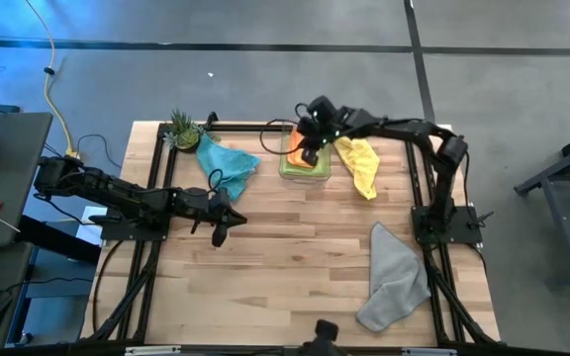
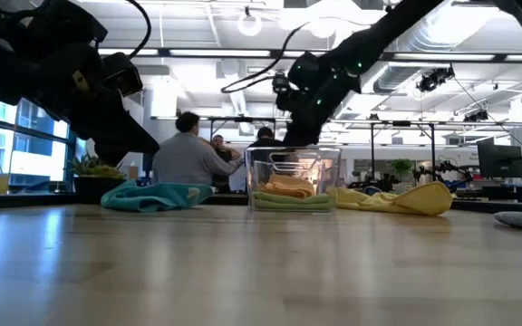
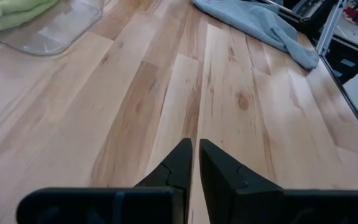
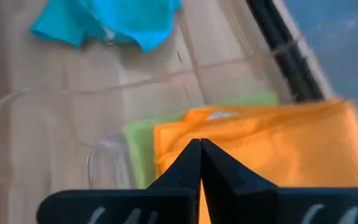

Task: Fold microfiber towels
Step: Stack the orange microfiber cloth on top of the green microfiber cloth in the transparent bin

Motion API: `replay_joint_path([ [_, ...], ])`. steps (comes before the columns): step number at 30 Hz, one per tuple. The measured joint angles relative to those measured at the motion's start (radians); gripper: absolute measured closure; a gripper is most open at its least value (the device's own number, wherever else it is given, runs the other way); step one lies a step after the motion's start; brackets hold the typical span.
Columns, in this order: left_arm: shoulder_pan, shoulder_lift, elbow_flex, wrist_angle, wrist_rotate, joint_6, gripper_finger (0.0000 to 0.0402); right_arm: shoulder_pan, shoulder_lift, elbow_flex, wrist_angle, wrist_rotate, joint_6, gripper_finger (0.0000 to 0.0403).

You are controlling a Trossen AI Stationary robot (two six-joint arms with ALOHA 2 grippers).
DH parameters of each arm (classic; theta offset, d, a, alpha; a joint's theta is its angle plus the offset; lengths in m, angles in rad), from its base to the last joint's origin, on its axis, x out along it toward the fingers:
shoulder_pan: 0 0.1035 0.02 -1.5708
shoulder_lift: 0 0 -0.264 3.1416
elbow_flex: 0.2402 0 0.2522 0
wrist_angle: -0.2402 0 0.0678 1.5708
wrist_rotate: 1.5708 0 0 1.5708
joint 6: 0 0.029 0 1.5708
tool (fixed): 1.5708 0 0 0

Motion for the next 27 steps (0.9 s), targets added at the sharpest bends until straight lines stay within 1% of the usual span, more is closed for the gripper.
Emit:
replay_joint_path([
  [2, 0.000, 0.000, 0.000, 0.000, -0.009, 0.000, 0.0380, 0.020, 0.005, -0.038, 0.022, 0.058, 0.059, 0.0402],
  [5, 0.000, 0.000, 0.000, 0.000, -0.011, 0.000, 0.0380, 0.043, 0.020, -0.057, 0.044, 0.166, 0.078, 0.0402],
  [7, 0.000, 0.000, 0.000, 0.003, -0.012, 0.000, 0.0380, 0.052, 0.023, -0.057, 0.047, 0.196, 0.079, 0.0402],
  [13, 0.000, 0.000, 0.000, 0.009, -0.037, -0.002, 0.0381, 0.064, 0.024, -0.057, 0.028, 0.197, 0.082, 0.0403],
  [16, 0.000, 0.000, 0.000, 0.009, -0.041, -0.001, 0.0380, 0.063, 0.045, -0.056, 0.033, 0.200, 0.102, 0.0403],
  [21, 0.001, 0.000, 0.000, 0.008, -0.083, 0.000, 0.0381, 0.063, 0.095, -0.056, 0.030, 0.204, 0.105, 0.0403],
  [24, 0.002, 0.000, 0.000, 0.008, -0.095, -0.002, 0.0381, 0.063, 0.101, -0.056, 0.024, 0.176, 0.106, 0.0403],
  [27, 0.002, 0.000, 0.000, 0.008, -0.098, -0.003, 0.0381, 0.063, 0.100, -0.047, -0.018, 0.135, 0.107, 0.0403],
])
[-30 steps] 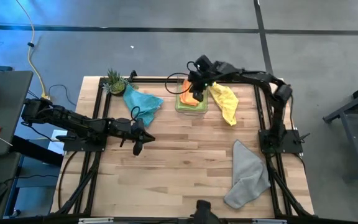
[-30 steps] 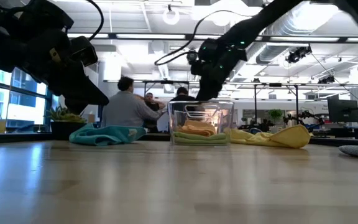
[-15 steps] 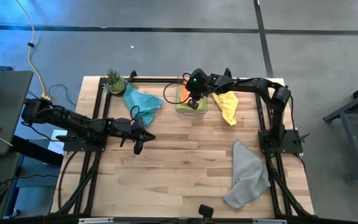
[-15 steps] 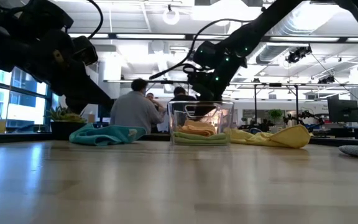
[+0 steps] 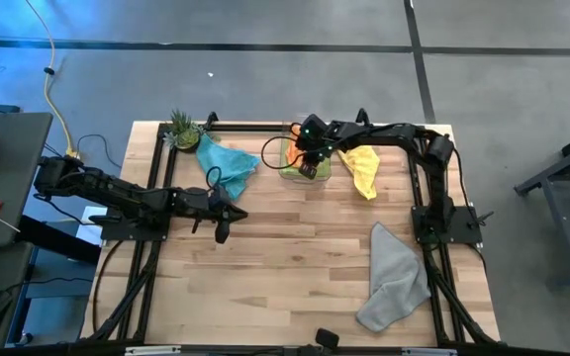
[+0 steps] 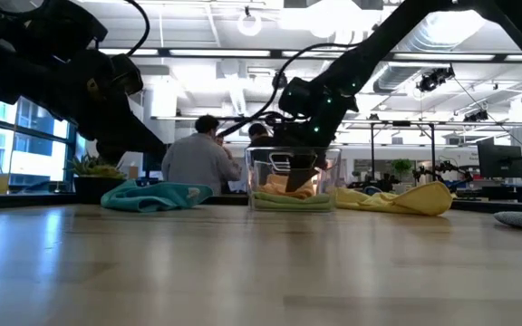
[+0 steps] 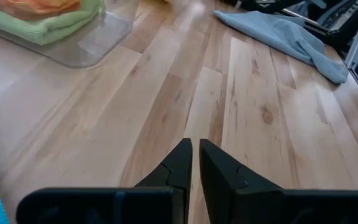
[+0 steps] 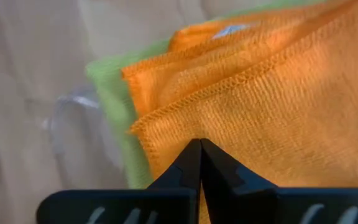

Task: Fold microfiber towels
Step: Stack the orange microfiber cloth on top of the green microfiber cloth in the transparent bin, then fold the blue microfiber cloth

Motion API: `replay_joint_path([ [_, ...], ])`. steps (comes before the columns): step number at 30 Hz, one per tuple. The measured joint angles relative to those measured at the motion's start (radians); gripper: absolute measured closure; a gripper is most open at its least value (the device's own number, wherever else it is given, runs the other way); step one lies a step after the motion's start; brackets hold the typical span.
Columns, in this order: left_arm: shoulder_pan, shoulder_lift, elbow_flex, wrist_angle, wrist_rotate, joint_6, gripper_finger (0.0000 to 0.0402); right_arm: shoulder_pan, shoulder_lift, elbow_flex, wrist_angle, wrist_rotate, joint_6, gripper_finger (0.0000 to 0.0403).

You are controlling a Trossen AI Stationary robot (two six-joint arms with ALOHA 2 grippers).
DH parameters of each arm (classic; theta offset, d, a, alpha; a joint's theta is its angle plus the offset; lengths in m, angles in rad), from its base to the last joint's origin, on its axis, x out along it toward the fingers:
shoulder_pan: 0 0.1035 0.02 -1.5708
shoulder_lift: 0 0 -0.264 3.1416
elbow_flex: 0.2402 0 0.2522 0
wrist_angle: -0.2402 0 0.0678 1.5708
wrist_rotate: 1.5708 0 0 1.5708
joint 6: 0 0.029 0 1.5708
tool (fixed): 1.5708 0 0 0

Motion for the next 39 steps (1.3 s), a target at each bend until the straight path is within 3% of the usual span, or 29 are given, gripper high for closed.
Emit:
replay_joint_path([
  [7, 0.007, 0.000, 0.000, 0.000, -0.030, 0.000, 0.0381, 0.000, -0.041, 0.048, -0.061, -0.029, -0.012, 0.0403],
  [12, 0.025, 0.000, 0.000, -0.001, -0.029, -0.004, 0.0381, 0.005, -0.150, 0.038, -0.040, -0.030, -0.077, 0.0403],
  [22, 0.105, 0.000, 0.000, -0.001, -0.010, 0.002, 0.0381, 0.062, -0.417, -0.427, 0.547, -0.028, -0.001, 0.0403],
  [26, 0.151, 0.000, 0.006, -0.020, 0.022, 0.009, 0.0393, 0.119, -0.537, -0.554, 0.668, 0.080, 0.024, 0.0403],
  [30, 0.184, 0.000, 0.073, -0.164, 0.033, 0.061, 0.0399, 0.180, -0.650, -0.633, 0.681, 0.205, 0.031, 0.0403],
  [39, 0.225, 0.000, 0.282, -0.582, -0.106, 0.138, 0.0370, 0.310, -0.747, -0.723, 0.687, 0.386, 0.044, 0.0403],
])
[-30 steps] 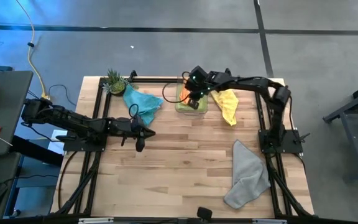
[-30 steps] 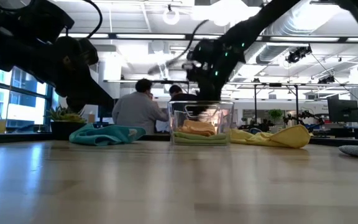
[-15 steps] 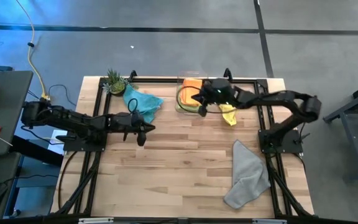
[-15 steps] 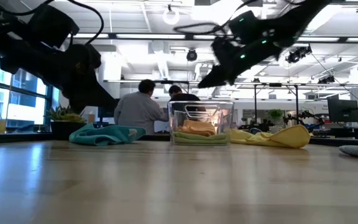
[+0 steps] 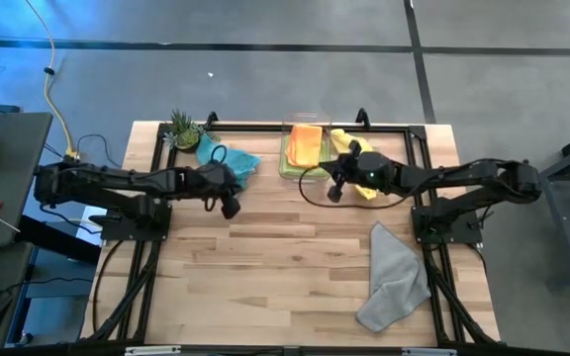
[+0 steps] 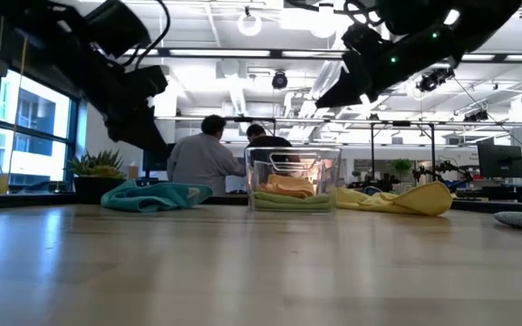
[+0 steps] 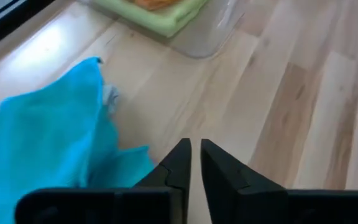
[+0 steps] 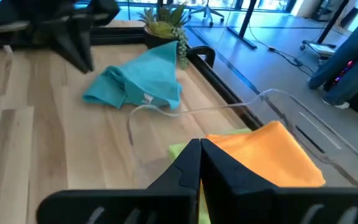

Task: Fold microfiber towels
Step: Fold the blue microfiber cloth

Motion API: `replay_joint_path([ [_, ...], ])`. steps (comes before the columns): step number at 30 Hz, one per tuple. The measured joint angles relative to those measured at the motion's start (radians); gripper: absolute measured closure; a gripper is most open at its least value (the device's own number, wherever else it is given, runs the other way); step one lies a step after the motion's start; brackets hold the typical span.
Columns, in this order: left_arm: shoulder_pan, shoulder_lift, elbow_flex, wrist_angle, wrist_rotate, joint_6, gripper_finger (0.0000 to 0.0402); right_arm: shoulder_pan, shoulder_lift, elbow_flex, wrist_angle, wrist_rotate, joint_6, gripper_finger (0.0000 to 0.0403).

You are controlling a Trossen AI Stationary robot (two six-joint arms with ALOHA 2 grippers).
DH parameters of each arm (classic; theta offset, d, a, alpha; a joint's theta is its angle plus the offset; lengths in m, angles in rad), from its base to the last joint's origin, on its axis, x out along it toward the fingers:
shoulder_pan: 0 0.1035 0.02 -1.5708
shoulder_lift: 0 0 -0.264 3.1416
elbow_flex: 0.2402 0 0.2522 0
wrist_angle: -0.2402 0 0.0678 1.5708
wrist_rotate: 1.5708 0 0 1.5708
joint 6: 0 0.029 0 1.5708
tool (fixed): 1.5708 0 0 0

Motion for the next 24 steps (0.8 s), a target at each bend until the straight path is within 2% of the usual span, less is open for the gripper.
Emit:
replay_joint_path([
  [5, 0.014, 0.000, 0.087, -0.185, -0.005, -0.003, 0.0318, 0.041, 0.001, -0.023, 0.006, 0.054, 0.006, 0.0403],
  [9, 0.030, 0.011, 0.106, -0.240, -0.009, -0.003, 0.0271, 0.057, 0.001, -0.032, 0.008, 0.071, 0.016, 0.0403],
  [15, 0.090, 0.113, 0.106, -0.129, -0.013, 0.054, 0.0228, 0.064, 0.001, -0.032, 0.011, 0.073, 0.009, 0.0403],
  [20, 0.151, 0.235, 0.106, 0.022, -0.017, 0.141, 0.0225, 0.064, 0.001, -0.032, 0.011, 0.074, 0.005, 0.0403],
  [24, 0.184, 0.306, 0.111, 0.075, -0.055, 0.194, 0.0229, 0.064, 0.001, -0.032, 0.011, 0.074, 0.005, 0.0403],
])
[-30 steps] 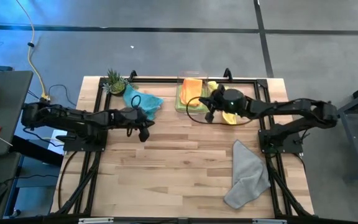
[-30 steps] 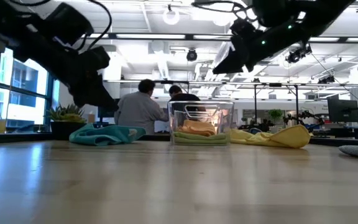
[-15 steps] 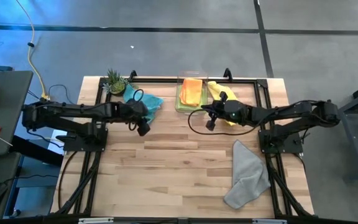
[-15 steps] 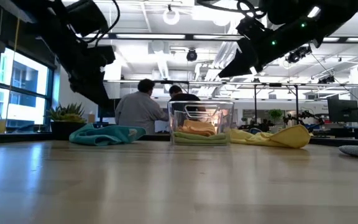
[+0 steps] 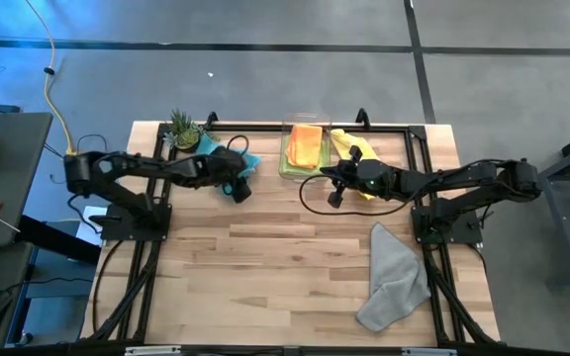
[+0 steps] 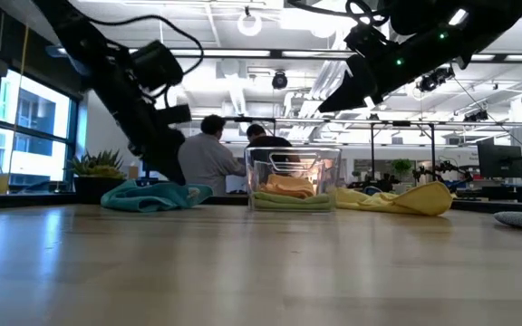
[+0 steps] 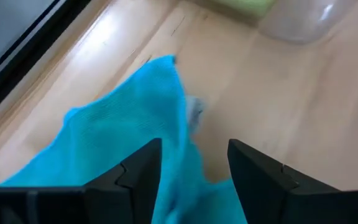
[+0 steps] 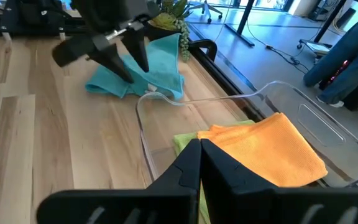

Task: Fold microfiber towels
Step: Fold the blue microfiber cloth

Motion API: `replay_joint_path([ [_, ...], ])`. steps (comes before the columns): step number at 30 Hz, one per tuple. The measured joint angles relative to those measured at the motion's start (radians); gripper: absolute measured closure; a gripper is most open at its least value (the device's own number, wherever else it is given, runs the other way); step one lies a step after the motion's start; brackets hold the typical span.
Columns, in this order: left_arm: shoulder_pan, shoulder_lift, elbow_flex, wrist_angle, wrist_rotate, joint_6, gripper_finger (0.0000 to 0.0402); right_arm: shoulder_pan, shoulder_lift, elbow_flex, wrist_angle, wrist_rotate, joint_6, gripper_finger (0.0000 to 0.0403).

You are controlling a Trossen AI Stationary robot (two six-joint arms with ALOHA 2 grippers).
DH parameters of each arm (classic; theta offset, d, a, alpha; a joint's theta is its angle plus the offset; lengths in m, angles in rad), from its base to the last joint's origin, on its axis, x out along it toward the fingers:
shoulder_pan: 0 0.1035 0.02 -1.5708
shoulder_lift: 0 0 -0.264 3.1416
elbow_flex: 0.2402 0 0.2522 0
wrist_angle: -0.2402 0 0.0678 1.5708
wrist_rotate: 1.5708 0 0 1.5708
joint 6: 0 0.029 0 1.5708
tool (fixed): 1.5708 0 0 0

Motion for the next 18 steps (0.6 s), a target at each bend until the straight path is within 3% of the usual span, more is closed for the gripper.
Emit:
replay_joint_path([
  [3, 0.019, 0.046, 0.020, -0.001, -0.002, 0.057, 0.0232, 0.000, 0.000, 0.000, 0.000, 0.000, 0.000, 0.0403],
  [8, 0.046, 0.117, 0.068, -0.039, 0.086, 0.123, 0.0252, 0.000, 0.000, 0.000, 0.000, 0.000, 0.000, 0.0403],
  [18, 0.055, 0.150, 0.145, -0.121, 0.125, 0.146, 0.0394, 0.018, 0.000, 0.000, 0.006, 0.015, 0.009, 0.0403],
])
